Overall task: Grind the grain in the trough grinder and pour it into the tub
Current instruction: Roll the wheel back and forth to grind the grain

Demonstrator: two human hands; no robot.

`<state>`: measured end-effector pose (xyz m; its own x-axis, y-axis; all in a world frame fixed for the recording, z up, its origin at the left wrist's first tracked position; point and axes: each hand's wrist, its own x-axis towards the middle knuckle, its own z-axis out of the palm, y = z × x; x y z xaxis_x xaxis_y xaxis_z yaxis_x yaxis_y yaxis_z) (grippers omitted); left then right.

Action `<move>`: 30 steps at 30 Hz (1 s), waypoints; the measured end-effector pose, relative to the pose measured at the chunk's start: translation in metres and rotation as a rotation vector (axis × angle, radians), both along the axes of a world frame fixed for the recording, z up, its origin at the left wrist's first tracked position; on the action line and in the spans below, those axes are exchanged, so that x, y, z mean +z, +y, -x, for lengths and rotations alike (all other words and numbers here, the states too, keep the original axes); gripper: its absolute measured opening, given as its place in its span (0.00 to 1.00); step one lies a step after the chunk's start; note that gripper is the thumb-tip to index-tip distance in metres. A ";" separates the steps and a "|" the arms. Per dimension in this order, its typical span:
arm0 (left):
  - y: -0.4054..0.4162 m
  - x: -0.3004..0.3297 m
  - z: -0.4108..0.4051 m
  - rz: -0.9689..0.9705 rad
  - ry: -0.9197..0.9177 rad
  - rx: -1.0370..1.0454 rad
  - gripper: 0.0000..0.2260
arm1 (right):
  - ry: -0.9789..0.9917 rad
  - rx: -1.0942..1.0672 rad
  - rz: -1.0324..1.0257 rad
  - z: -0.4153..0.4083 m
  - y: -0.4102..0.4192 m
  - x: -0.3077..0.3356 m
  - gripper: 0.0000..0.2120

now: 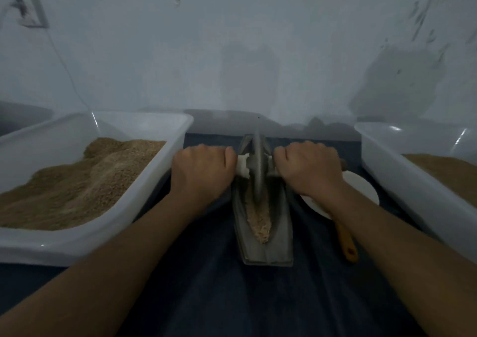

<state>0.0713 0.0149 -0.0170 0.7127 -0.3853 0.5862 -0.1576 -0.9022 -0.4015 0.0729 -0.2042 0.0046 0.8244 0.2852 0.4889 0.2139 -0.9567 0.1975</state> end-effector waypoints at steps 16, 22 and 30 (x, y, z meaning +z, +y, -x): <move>0.001 0.004 0.022 0.070 0.040 -0.040 0.06 | -0.043 0.023 0.057 0.016 0.001 0.000 0.10; 0.007 -0.002 0.061 0.380 0.045 -0.115 0.14 | -0.212 0.030 -0.067 0.062 0.003 -0.007 0.23; 0.003 -0.001 0.014 0.075 -0.014 -0.074 0.07 | -0.040 0.000 0.027 0.015 0.001 -0.008 0.11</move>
<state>0.0575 0.0175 -0.0178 0.6758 -0.3912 0.6248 -0.2197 -0.9159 -0.3359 0.0577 -0.2036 -0.0032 0.8043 0.2984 0.5139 0.2047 -0.9510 0.2318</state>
